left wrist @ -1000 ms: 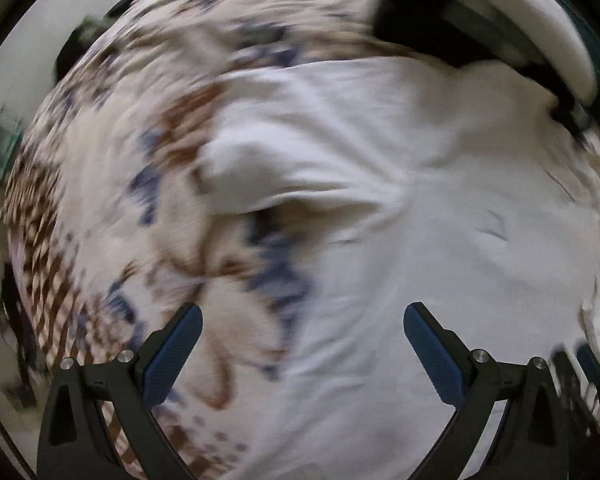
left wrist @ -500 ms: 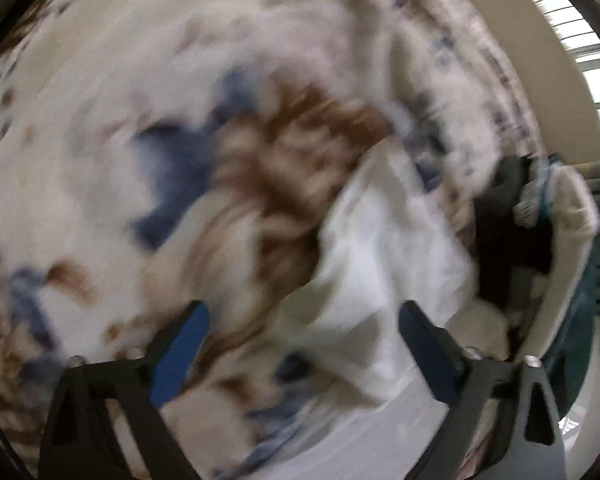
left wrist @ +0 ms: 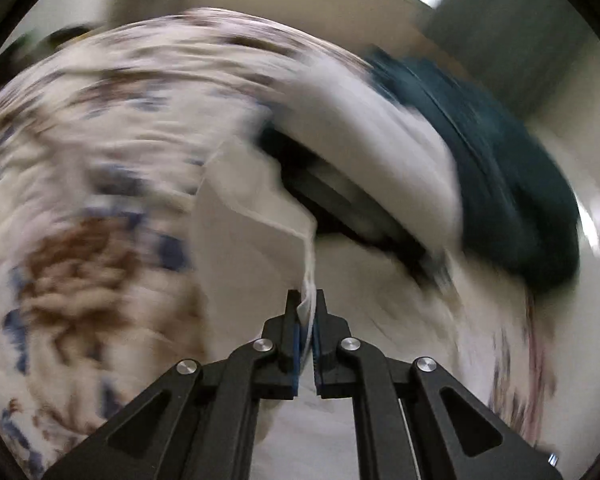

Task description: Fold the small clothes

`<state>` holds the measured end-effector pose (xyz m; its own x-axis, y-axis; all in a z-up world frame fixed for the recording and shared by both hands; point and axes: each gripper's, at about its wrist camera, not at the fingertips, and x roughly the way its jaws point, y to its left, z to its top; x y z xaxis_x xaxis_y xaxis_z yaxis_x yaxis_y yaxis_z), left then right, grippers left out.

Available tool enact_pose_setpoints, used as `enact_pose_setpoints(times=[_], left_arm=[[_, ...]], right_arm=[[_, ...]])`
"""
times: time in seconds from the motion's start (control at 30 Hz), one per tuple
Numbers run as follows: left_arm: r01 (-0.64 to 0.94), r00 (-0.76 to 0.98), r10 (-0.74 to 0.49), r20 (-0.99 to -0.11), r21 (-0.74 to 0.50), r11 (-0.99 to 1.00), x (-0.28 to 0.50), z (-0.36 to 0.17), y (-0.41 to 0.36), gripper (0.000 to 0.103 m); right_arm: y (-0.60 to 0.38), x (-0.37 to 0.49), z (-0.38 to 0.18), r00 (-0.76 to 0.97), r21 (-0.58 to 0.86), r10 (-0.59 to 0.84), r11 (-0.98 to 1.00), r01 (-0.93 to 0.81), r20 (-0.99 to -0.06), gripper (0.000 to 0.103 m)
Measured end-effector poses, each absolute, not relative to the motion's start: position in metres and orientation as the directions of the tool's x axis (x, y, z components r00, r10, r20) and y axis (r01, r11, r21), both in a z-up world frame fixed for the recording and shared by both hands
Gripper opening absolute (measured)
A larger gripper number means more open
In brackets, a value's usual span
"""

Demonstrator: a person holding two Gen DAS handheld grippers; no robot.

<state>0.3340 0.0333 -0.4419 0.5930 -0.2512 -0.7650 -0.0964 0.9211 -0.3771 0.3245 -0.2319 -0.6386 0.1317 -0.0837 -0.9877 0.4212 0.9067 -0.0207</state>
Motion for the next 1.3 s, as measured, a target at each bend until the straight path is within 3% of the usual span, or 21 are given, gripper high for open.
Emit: enact_pose_setpoints(times=[0.17, 0.2, 0.27, 0.3, 0.33, 0.57, 0.7, 0.8, 0.93, 1.17, 1.3], left_arm=[[0.085, 0.378, -0.367, -0.850, -0.363, 0.928, 0.334, -0.479, -0.047, 0.009], [0.089, 0.336, -0.383, -0.860, -0.376, 0.922, 0.329, -0.482, -0.050, 0.020], [0.069, 0.315, -0.414, -0.854, -0.414, 0.907, 0.318, -0.477, -0.041, 0.055], [0.055, 0.319, -0.425, -0.847, -0.431, 0.901, 0.314, -0.471, -0.030, 0.083], [0.038, 0.331, -0.420, -0.845, -0.433, 0.901, 0.316, -0.467, -0.022, 0.090], [-0.127, 0.360, -0.185, -0.914, -0.244, 0.961, 0.349, -0.480, 0.045, 0.090], [-0.068, 0.257, -0.053, -0.965, -0.073, 0.995, 0.379, -0.530, 0.035, 0.090], [-0.026, 0.231, -0.013, -0.973, -0.020, 0.999, 0.384, -0.552, 0.027, 0.091], [0.014, 0.260, -0.001, -0.966, 0.003, 1.000, 0.373, -0.539, 0.021, 0.091], [0.098, 0.339, -0.059, -0.939, -0.027, 0.995, 0.304, -0.472, -0.014, 0.091], [0.156, 0.332, -0.173, -0.927, -0.127, 0.980, 0.260, -0.438, -0.069, 0.091]], right_arm=[[-0.253, 0.296, -0.635, 0.113, -0.037, -0.096, 0.897, 0.441, -0.989, 0.056], [-0.256, 0.289, -0.633, 0.110, -0.035, -0.093, 0.897, 0.440, -0.990, 0.056], [-0.267, 0.280, -0.630, 0.110, -0.032, -0.088, 0.899, 0.437, -0.990, 0.056], [-0.272, 0.279, -0.628, 0.111, -0.025, -0.081, 0.900, 0.436, -0.991, 0.056], [-0.274, 0.273, -0.625, 0.113, -0.008, -0.063, 0.899, 0.438, -0.992, 0.056], [-0.260, 0.298, -0.610, 0.180, 0.211, 0.147, 0.887, 0.411, -0.973, 0.056], [-0.222, 0.329, -0.610, 0.215, 0.301, 0.237, 0.889, 0.345, -0.947, 0.056], [-0.185, 0.382, -0.616, 0.204, 0.321, 0.271, 0.906, 0.275, -0.941, 0.056], [-0.161, 0.418, -0.639, 0.122, 0.164, 0.145, 0.973, 0.163, -0.982, 0.056], [-0.239, 0.364, -0.595, 0.060, 0.209, 0.200, 0.945, 0.250, -0.978, 0.056], [-0.327, 0.302, -0.546, 0.033, 0.215, 0.217, 0.914, 0.344, -0.976, 0.056]])
